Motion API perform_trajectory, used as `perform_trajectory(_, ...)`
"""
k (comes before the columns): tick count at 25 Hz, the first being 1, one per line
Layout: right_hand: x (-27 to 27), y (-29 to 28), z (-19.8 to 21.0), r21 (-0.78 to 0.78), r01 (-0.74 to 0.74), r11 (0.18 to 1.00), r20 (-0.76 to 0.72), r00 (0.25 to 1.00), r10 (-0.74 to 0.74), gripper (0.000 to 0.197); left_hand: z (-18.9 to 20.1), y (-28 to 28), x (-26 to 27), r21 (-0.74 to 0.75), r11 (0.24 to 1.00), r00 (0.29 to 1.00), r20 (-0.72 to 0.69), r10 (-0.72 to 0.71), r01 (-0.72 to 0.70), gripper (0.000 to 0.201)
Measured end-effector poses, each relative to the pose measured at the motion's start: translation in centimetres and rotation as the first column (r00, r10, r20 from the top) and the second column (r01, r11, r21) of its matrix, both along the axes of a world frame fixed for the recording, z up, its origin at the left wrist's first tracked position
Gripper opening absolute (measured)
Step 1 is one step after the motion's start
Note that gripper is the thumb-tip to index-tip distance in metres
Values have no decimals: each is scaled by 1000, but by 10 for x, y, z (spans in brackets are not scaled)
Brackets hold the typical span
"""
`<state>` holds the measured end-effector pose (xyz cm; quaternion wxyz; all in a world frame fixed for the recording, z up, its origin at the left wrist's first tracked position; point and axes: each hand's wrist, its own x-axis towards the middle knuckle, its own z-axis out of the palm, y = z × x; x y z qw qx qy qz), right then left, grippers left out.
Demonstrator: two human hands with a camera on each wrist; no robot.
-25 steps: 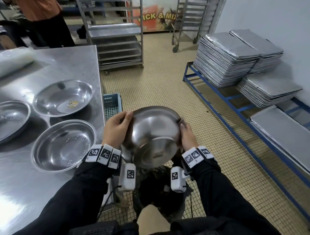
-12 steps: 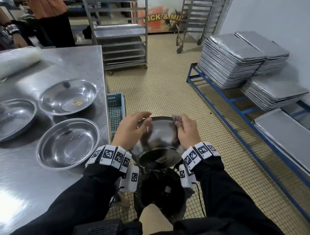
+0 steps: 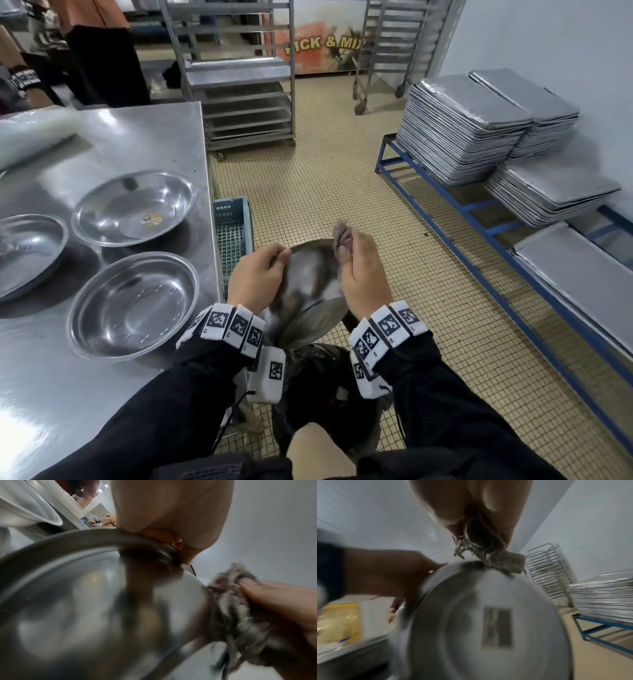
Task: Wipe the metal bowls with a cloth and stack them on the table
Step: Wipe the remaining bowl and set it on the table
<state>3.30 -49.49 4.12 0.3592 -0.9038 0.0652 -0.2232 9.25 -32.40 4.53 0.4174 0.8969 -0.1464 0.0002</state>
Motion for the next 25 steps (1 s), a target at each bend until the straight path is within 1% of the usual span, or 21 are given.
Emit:
perform_trajectory(1, -5, 9, -2, -26, -20, 999, 4, 1000, 20, 39, 0, 0, 1, -35, 999, 1000, -18, 22, -22, 21)
perform_trajectory(2, -9, 21, -6, -105, -41, 994, -8, 999, 40, 43, 1, -1, 2, -81, 996, 999, -44, 25, -28, 22)
perform_trajectory(3, -13, 32, -11, -222, -47, 974, -21, 999, 44, 47, 2, -1, 3, -129, 991, 998, -66, 17, -26, 23)
perform_trajectory(4, -15, 40, -13, -322, -23, 946, -21, 1000, 17, 49, 3, -2, 3, -158, 987, 997, -82, 10, -23, 25)
perform_trajectory(5, -11, 43, -14, -359, 27, 933, -12, 999, -34, 51, 5, -3, 3, -169, 985, 996, -83, 8, -22, 26)
perform_trajectory(6, -5, 41, -12, -336, 83, 938, 0, 996, -88, 52, 7, -4, 1, -169, 985, 997, -75, 13, -25, 28)
perform_trajectory(7, 3, 36, -9, -262, 119, 958, -1, 992, -123, 53, 10, -4, 1, -175, 984, 998, -62, 20, -30, 30)
perform_trajectory(8, 9, 27, -4, -147, 137, 980, -22, 990, -142, 53, 13, -3, 1, -192, 981, 998, -54, 27, -37, 32)
perform_trajectory(9, 14, 15, -1, 11, 157, 988, -67, 985, -156, 51, 15, -2, 3, -214, 976, 998, -46, 35, -44, 33)
perform_trajectory(10, 17, 4, 2, 181, 184, 966, -153, 976, -157, 49, 16, 0, 5, -228, 972, 998, -38, 43, -51, 32)
perform_trajectory(11, 16, -5, 1, 299, 230, 926, -246, 956, -158, 46, 17, 1, 6, -239, 969, 998, -36, 51, -58, 31)
perform_trajectory(12, 12, -9, 0, 354, 275, 894, -300, 939, -171, 42, 17, 3, 8, -240, 968, 997, -38, 62, -69, 29)
perform_trajectory(13, 7, -7, -1, 375, 293, 879, -301, 936, -184, 40, 17, 4, 9, -230, 970, 997, -35, 74, -80, 28)
perform_trajectory(15, -2, 10, -6, 340, 214, 916, -156, 973, -170, 38, 15, 3, 9, -209, 973, 995, -43, 90, -98, 29)
perform_trajectory(16, -6, 21, -9, 266, 143, 953, -61, 989, -132, 39, 16, 1, 7, -213, 972, 995, -53, 89, -98, 30)
perform_trajectory(17, -8, 33, -13, 146, 90, 985, 7, 996, -92, 42, 17, -2, 6, -219, 971, 995, -53, 84, -94, 31)
perform_trajectory(19, -6, 45, -14, -93, 63, 994, 37, 998, -60, 52, 20, -7, 3, -209, 975, 997, -2, 80, -79, 33)
perform_trajectory(20, 0, 45, -9, -147, 80, 986, 26, 997, -76, 56, 22, -9, 1, -189, 980, 996, 37, 78, -70, 33)
perform_trajectory(22, 12, 33, -1, -134, 142, 981, -31, 989, -148, 61, 23, -11, -2, -149, 987, 993, 95, 68, -53, 33)
perform_trajectory(23, 18, 24, 2, -77, 179, 981, -57, 981, -184, 61, 21, -10, -1, -152, 987, 993, 102, 59, -43, 32)
perform_trajectory(25, 22, 2, 1, 145, 227, 963, -117, 970, -211, 52, 14, -6, 0, -221, 975, 997, 68, 41, -25, 31)
